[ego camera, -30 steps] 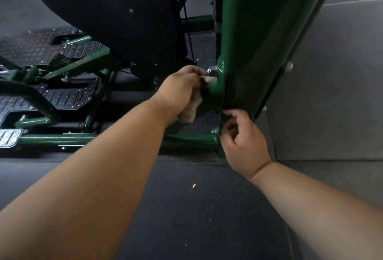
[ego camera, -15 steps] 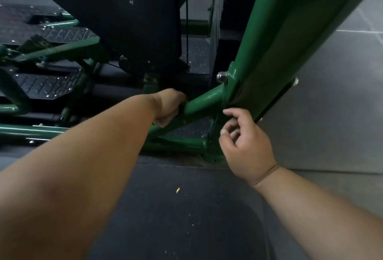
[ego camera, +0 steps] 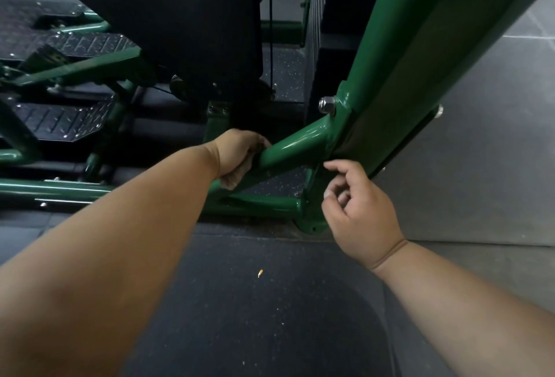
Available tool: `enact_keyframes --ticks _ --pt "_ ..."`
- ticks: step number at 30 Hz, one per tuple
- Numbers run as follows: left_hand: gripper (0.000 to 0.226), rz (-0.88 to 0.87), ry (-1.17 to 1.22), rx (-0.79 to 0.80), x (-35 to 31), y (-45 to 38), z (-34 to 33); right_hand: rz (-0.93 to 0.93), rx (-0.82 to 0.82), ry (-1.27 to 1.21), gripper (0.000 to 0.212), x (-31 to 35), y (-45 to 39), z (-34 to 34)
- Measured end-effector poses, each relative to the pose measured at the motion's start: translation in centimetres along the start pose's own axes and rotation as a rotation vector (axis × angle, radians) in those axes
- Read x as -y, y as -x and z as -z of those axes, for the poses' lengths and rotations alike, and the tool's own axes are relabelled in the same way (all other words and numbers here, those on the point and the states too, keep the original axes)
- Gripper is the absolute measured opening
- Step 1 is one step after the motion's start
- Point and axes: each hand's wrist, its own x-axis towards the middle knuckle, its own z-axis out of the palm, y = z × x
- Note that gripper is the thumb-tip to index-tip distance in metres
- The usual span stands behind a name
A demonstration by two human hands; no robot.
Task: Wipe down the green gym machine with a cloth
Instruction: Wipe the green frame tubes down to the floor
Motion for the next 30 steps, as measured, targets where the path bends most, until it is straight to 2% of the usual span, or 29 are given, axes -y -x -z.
enact_keyframes --ticks 3,5,11,15,17,20,25,28,30 --pt "0.039 0.08 -0.071 -0.073 2.1 -0.3 0.7 0.008 0.015 0.001 0.049 0.0 0.1 -0.5" --pt "0.039 0.08 -0.074 -0.056 2.1 -0.2 0.5 0.01 0.013 0.0 0.049 0.0 0.0 -0.8" --pt "0.039 -0.172 0.08 -0.033 -4.4 1.1 -2.1 -0.011 -0.01 0.015 0.044 -0.2 -0.4 -1.4" --pt "0.031 -0.114 0.145 -0.043 -4.0 0.4 -2.5 -0.035 -0.035 0.048 0.039 0.0 -0.6 -1.6" --pt "0.032 -0.102 0.087 -0.048 -1.9 0.4 -1.9 -0.033 -0.03 0.041 0.036 0.2 -0.6 -1.6" --pt "0.033 0.008 0.044 -0.048 2.6 -0.1 -0.2 -0.001 -0.013 0.061 0.034 0.4 -0.6 -1.7" --pt "0.027 0.128 0.02 -0.227 8.3 0.0 1.3 0.118 0.061 0.162 0.055 1.5 -0.4 -2.2" --pt "0.034 0.204 0.125 -0.175 7.4 0.5 1.0 0.139 0.093 0.198 0.059 2.3 -0.7 -2.4" --pt "0.034 0.138 0.128 -0.153 6.0 -0.1 0.5 0.117 0.103 0.198 0.057 2.5 -1.0 -2.6"
